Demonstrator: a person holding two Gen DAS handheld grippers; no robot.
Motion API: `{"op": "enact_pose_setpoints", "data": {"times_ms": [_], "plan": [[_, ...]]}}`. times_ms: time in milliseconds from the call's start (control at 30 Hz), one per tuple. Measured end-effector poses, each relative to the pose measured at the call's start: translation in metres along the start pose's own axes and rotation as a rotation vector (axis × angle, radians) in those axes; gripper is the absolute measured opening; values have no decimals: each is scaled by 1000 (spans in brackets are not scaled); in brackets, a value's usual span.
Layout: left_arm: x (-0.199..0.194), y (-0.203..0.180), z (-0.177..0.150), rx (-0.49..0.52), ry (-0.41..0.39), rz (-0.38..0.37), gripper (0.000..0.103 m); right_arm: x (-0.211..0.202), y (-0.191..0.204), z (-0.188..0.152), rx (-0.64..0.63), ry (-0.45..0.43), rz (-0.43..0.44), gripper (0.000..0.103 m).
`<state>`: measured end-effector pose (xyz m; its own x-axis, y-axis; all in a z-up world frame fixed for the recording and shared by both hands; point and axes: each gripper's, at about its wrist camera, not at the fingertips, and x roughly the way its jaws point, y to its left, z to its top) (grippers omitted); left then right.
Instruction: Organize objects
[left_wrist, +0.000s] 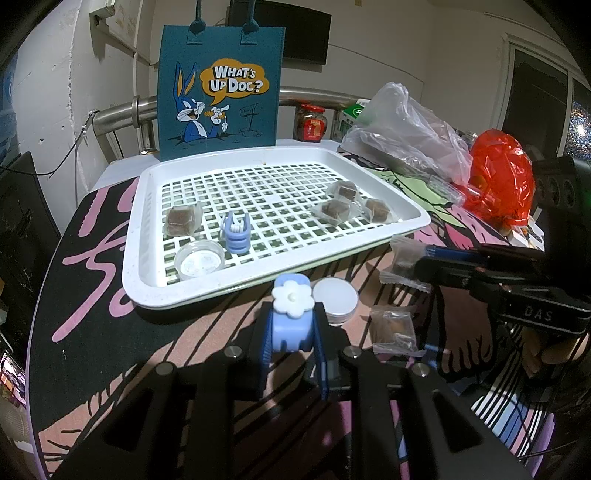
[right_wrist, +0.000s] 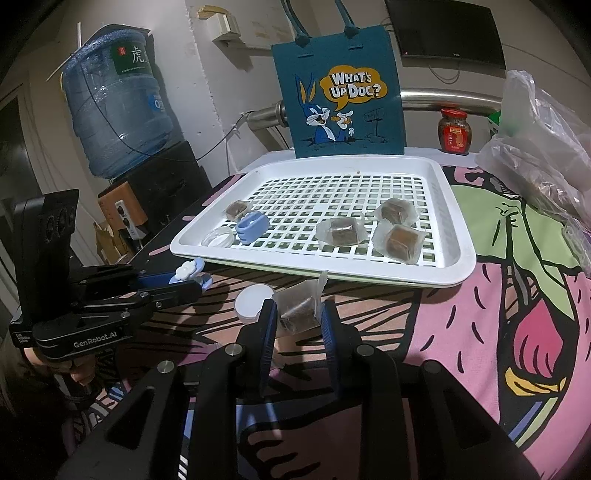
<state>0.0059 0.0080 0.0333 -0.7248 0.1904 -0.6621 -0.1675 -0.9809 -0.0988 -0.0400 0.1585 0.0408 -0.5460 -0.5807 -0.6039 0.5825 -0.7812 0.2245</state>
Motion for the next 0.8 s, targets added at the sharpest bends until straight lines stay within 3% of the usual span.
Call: {"op": "enact_pose_setpoints", "data": {"times_ms": [800], "plan": [[0, 0, 0, 0, 0, 0, 19, 1, 1, 0, -3, 3, 4, 24]]}}
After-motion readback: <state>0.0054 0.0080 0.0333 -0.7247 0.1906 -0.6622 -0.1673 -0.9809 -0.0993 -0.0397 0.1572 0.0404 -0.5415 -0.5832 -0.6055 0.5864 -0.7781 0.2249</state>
